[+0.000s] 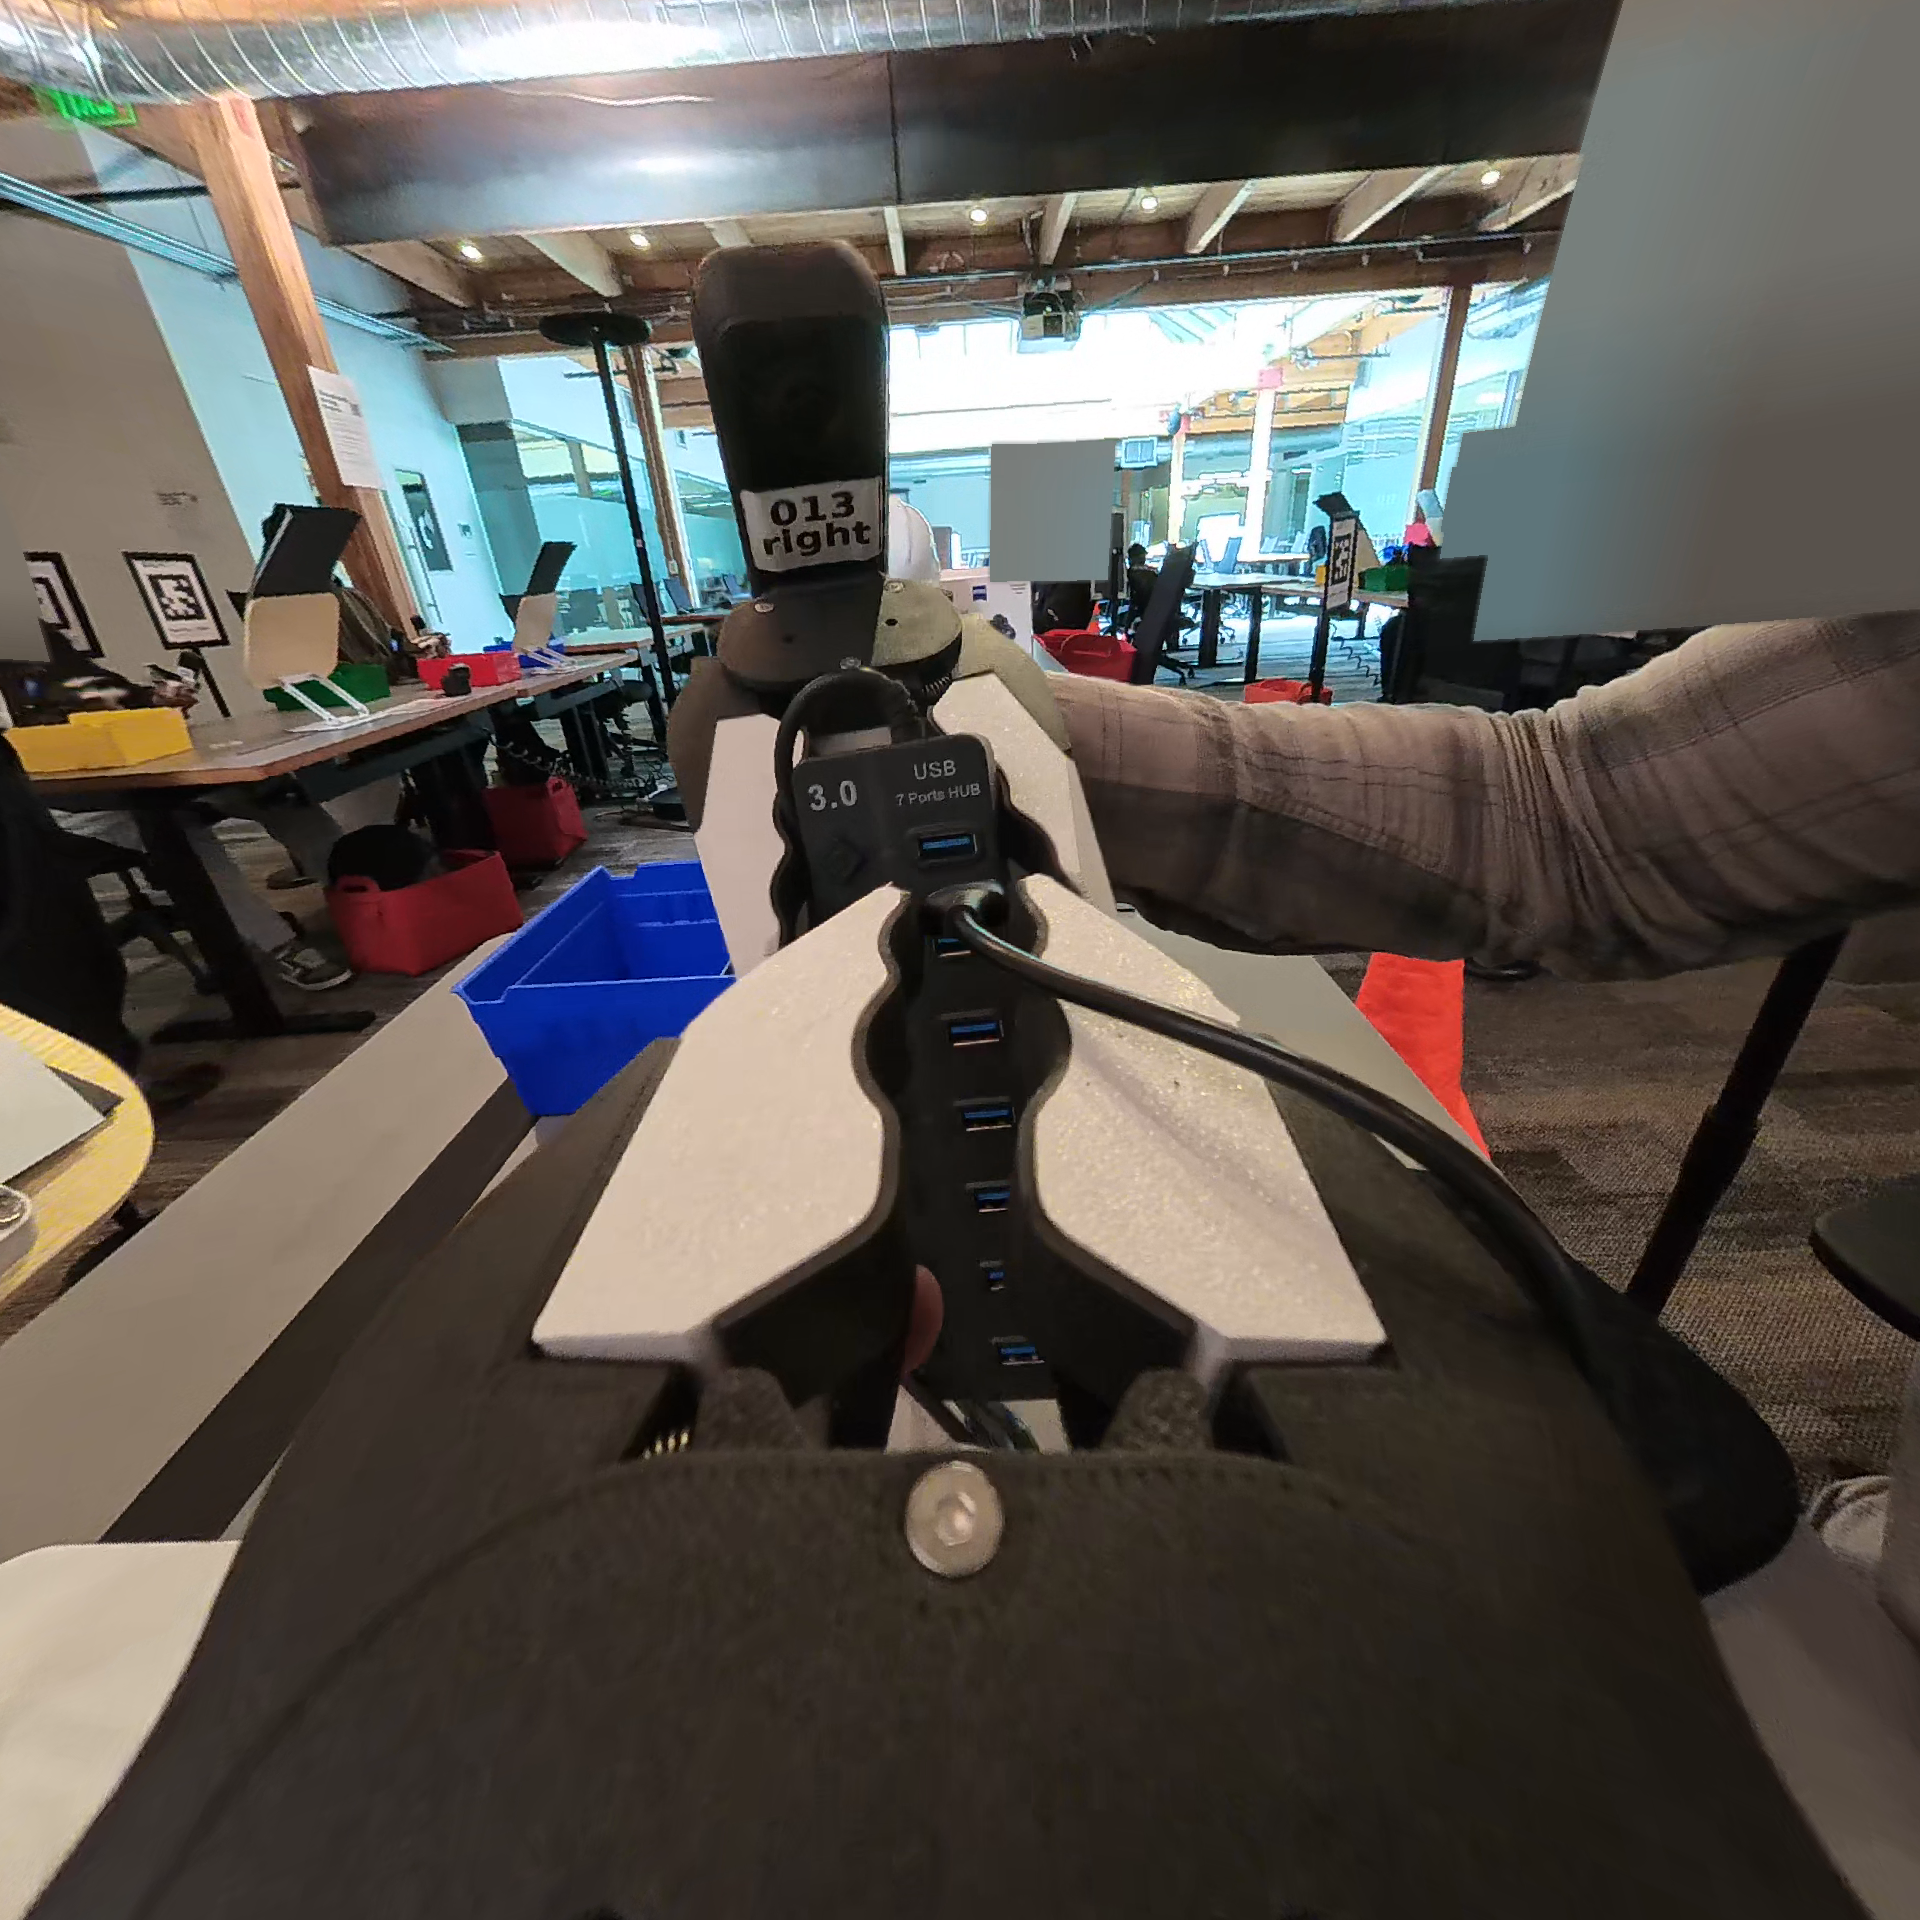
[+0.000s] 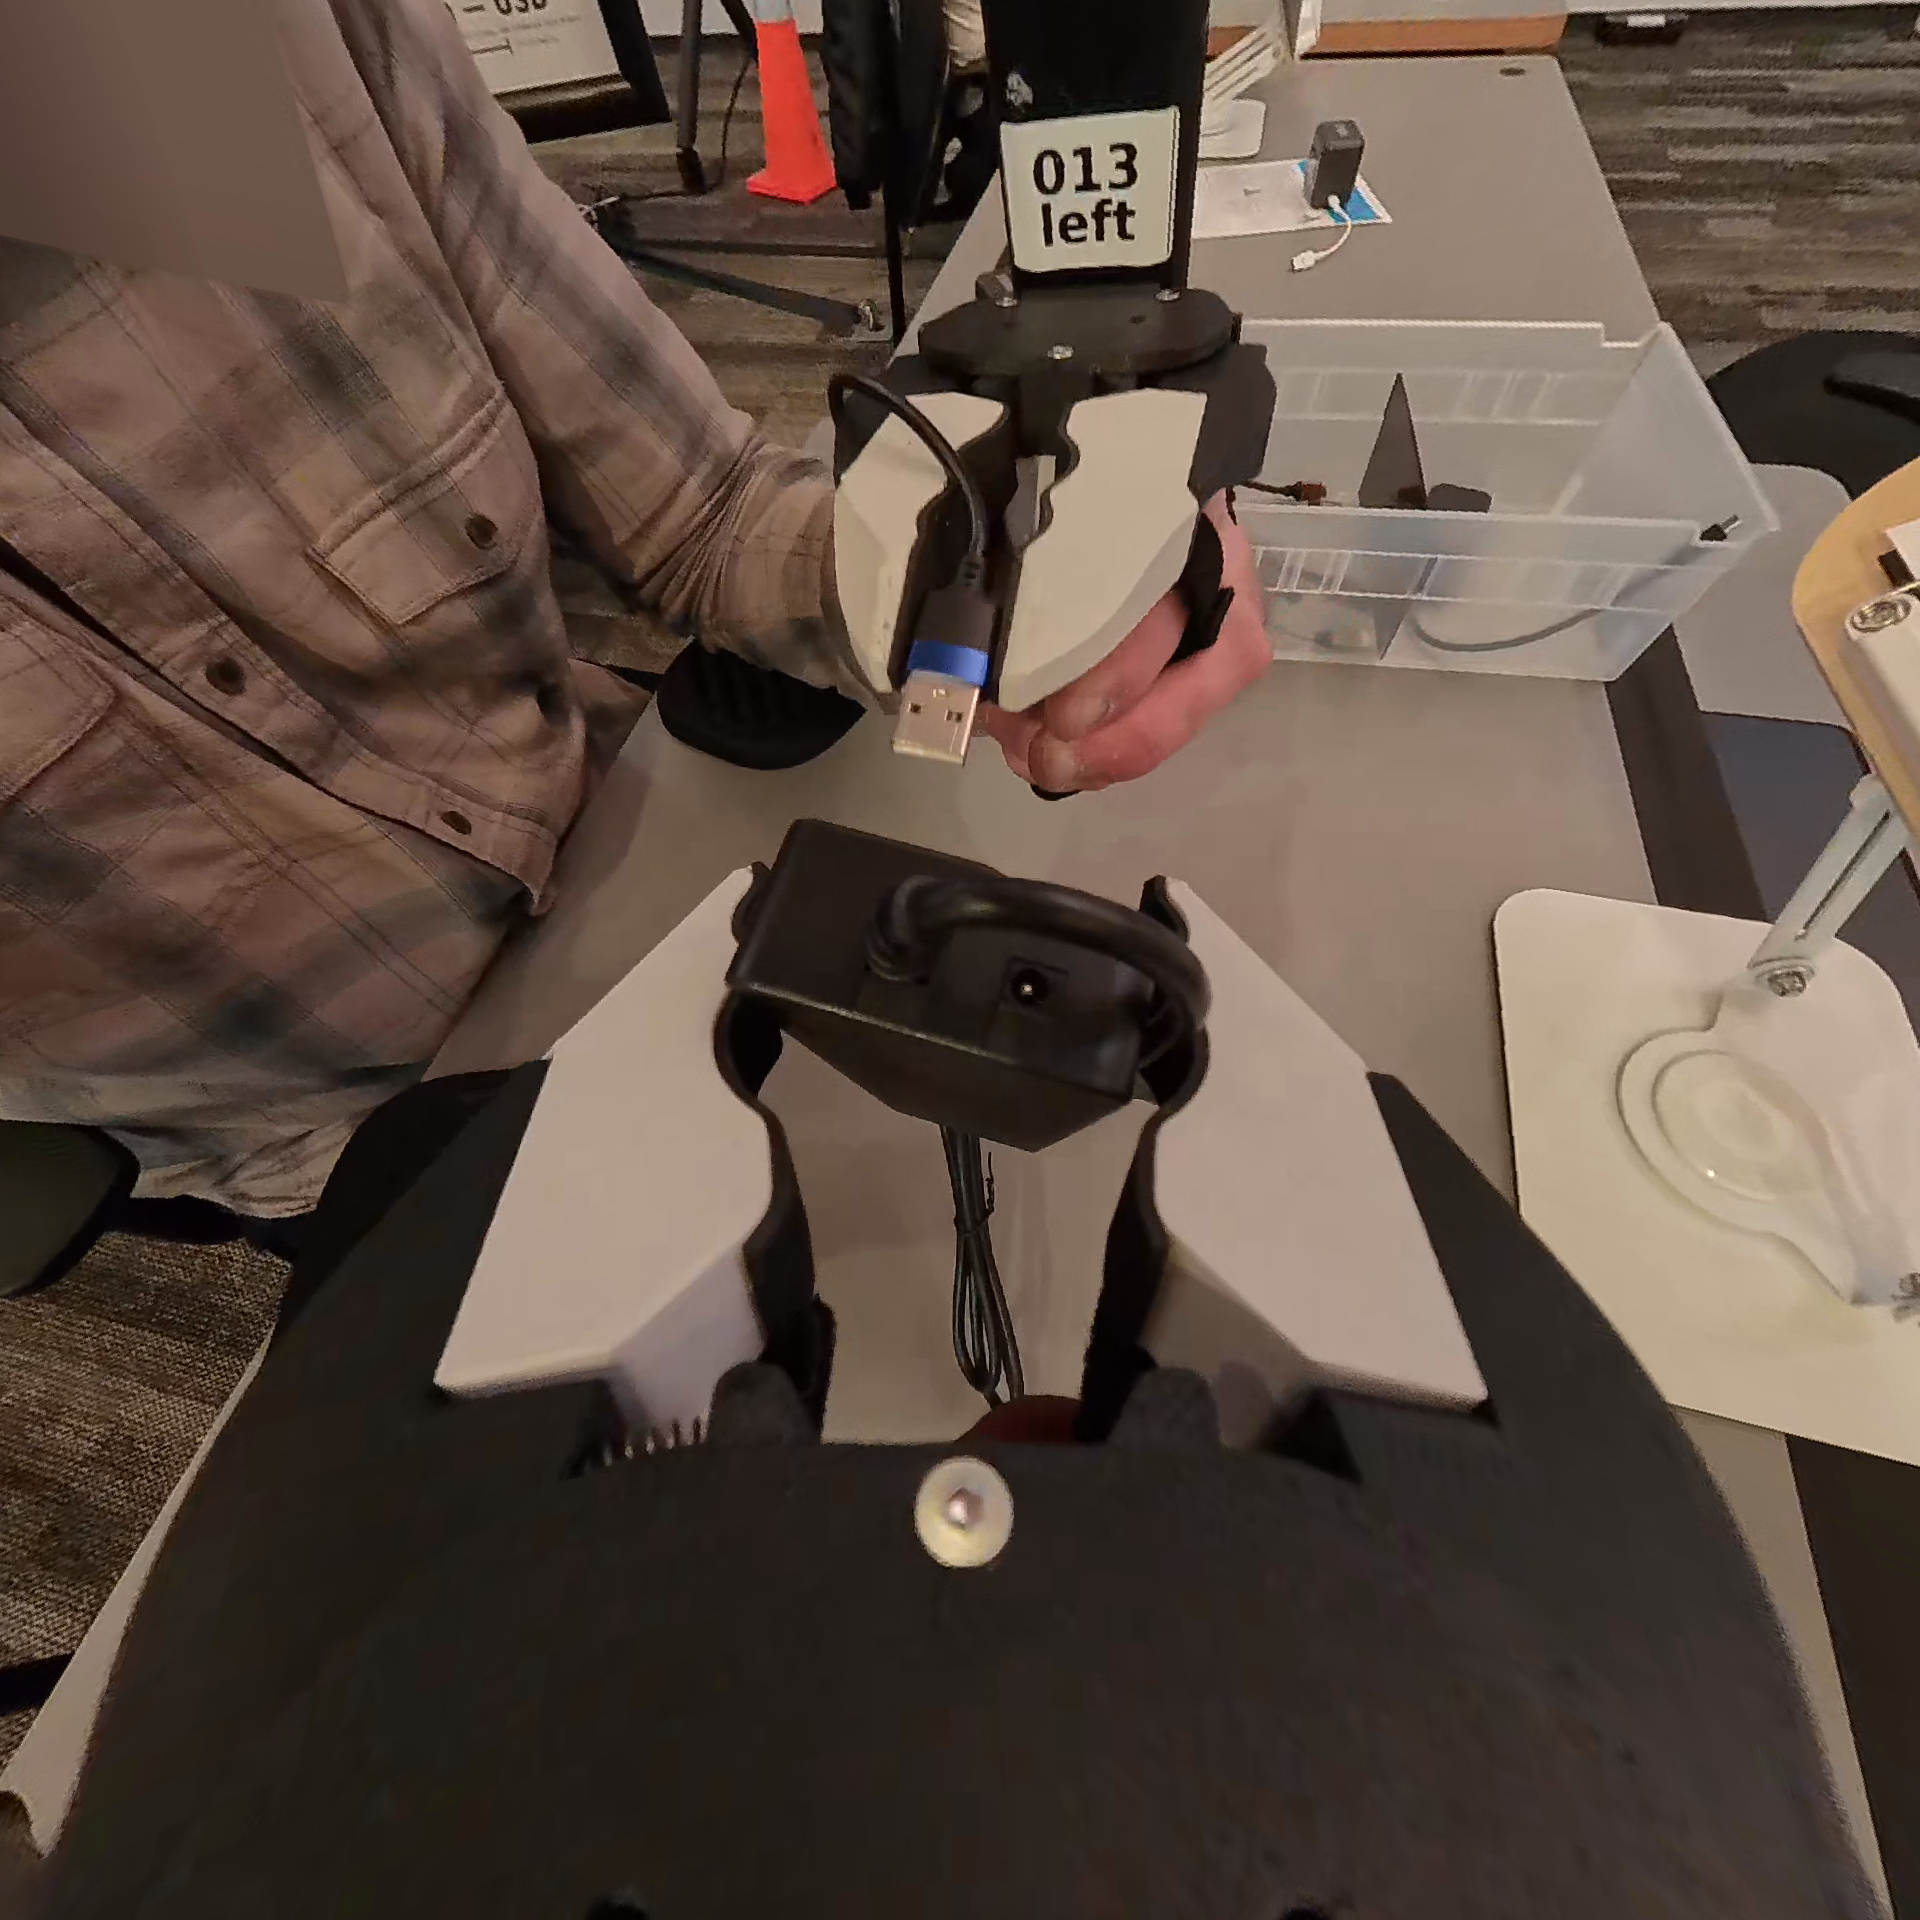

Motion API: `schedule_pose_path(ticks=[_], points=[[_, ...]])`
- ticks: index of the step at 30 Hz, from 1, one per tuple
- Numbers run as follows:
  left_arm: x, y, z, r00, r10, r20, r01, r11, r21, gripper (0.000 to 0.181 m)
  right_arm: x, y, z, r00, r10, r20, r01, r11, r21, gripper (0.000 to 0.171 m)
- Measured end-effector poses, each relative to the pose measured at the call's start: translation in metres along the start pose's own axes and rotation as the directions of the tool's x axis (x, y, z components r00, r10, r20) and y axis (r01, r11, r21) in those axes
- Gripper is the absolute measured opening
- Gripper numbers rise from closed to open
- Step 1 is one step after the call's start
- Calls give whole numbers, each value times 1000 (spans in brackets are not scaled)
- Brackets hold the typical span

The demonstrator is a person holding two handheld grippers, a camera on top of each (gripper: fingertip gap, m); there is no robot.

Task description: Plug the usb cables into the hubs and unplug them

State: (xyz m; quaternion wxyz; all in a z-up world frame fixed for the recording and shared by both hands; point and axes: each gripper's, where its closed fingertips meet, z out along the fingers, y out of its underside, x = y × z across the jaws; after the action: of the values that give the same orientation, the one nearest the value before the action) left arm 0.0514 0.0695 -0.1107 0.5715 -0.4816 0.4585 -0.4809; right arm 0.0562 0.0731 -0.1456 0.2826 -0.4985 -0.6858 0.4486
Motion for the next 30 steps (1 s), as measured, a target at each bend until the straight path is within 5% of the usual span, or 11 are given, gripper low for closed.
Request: schedule_pose_path(ticks=[8,30], points=[[-5,11,5,999,-25,20,25,1000,-13,16,1,1,4,1000,-18,17,19,997,-70,69],[-15,71,19,998,16,61,-7,988,-152,16,15,101,31,992,86,-93,-120,862,-493,70]])
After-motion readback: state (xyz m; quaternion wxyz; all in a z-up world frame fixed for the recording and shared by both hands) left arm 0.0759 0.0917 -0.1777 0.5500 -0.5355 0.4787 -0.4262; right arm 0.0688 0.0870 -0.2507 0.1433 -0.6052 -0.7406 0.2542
